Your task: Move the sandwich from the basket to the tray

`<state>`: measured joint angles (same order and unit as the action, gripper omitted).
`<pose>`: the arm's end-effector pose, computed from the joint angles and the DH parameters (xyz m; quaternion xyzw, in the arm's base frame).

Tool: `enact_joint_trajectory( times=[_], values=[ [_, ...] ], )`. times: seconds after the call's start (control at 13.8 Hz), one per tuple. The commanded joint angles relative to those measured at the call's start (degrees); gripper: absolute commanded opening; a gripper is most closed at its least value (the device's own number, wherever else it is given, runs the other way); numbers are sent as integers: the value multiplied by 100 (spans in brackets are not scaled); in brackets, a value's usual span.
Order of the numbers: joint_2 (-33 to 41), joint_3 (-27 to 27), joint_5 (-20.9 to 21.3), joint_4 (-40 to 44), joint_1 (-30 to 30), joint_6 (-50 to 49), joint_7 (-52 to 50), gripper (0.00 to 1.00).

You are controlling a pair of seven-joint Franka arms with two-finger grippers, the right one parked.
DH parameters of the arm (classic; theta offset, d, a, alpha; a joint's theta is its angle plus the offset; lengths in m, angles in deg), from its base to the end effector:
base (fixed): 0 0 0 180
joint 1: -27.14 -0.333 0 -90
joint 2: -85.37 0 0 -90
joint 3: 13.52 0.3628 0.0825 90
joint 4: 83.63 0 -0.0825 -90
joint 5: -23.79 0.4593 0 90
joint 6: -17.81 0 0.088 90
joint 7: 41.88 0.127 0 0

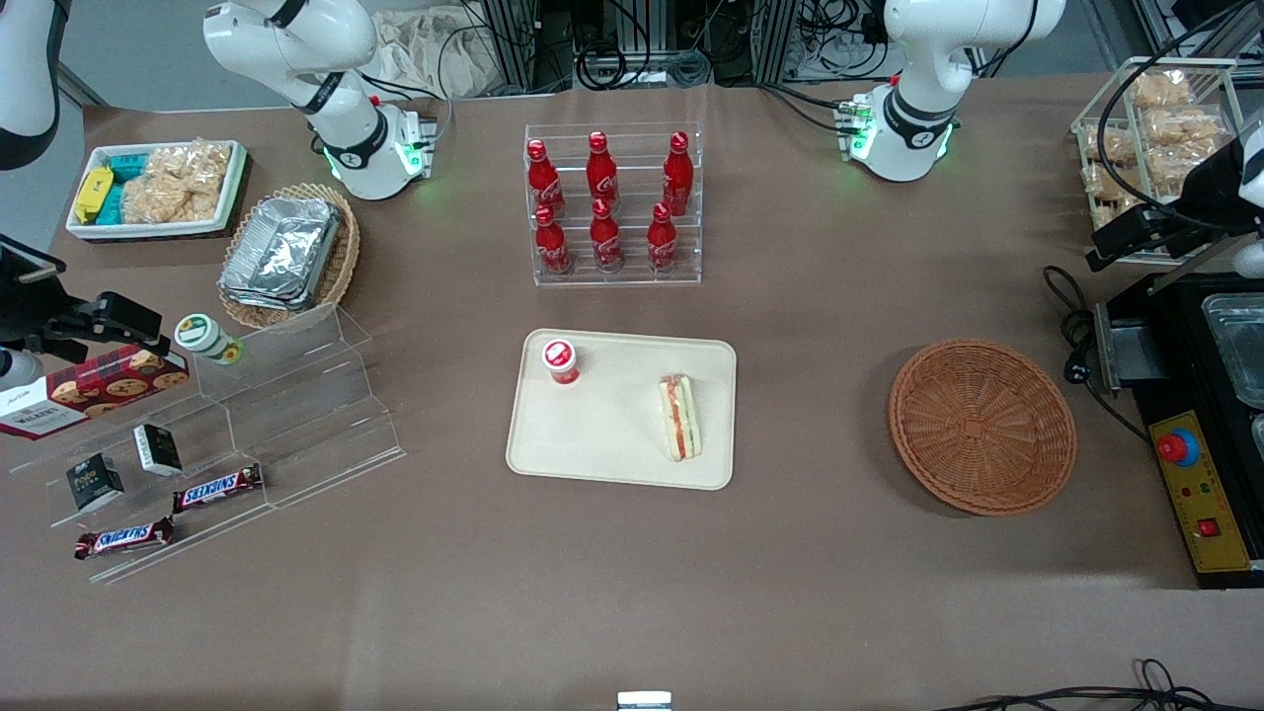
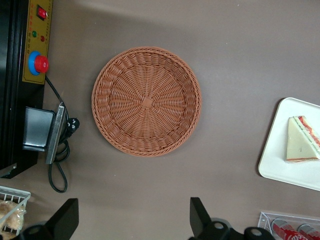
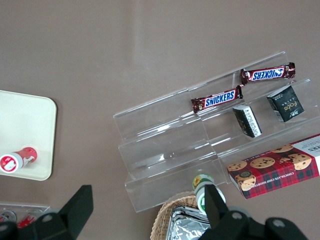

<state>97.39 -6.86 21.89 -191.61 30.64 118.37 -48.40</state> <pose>0.5679 0.0332 0.6191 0.9951 0.0859 0.0385 0.0297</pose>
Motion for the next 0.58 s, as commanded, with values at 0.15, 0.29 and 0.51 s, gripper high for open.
enact_joint_trajectory(
  times=[0.15,0.29,0.51],
  values=[
    [54,-121,138,-4,-51,-27,72,100],
    [54,-121,138,-4,-51,-27,72,100],
    [63,-121,129,-22,-51,-27,64,100]
  ],
)
